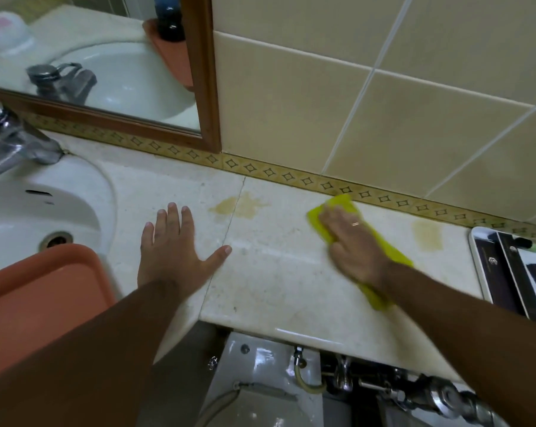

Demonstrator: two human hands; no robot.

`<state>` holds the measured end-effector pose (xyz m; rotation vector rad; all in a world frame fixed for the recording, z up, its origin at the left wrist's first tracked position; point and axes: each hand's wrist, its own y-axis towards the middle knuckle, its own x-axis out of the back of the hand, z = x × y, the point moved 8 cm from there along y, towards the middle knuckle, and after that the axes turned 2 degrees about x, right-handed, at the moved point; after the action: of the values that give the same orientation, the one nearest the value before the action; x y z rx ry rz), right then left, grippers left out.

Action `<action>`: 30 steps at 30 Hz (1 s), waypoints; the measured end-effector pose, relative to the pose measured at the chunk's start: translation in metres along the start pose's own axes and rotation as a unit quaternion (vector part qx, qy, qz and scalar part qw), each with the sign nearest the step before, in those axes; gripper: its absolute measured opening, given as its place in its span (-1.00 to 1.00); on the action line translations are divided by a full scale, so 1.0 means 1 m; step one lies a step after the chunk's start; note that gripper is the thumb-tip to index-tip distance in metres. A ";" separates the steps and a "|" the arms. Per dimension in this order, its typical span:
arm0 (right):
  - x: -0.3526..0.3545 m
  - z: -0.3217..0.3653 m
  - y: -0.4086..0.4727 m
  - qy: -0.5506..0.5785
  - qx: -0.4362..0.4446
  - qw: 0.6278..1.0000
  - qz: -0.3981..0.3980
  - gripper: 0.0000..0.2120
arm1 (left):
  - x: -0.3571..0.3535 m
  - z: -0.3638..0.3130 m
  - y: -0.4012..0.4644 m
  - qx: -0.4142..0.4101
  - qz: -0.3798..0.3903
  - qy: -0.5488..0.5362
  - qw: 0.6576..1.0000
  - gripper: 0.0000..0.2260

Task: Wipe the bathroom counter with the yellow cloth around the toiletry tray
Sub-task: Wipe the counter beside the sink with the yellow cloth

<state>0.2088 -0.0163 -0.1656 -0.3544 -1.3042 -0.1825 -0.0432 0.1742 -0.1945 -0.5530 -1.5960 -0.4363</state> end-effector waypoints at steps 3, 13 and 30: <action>-0.043 0.082 -0.045 -0.017 0.224 0.974 0.031 -0.42 | 0.002 0.000 -0.001 0.003 0.000 -0.003 1.000 0.01; 0.005 -0.032 -0.024 -0.041 -0.147 0.987 -0.053 -0.41 | -0.001 0.001 0.002 -0.006 -0.003 -0.005 1.000 0.01; -0.044 0.103 -0.053 -0.119 0.131 0.984 -0.002 -0.35 | -0.005 -0.003 0.001 0.003 0.011 -0.008 1.000 0.03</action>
<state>0.0860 -0.0317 -0.1775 -0.1524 -1.5450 0.0311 -0.0396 0.1728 -0.1990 -0.5708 -1.6036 -0.4115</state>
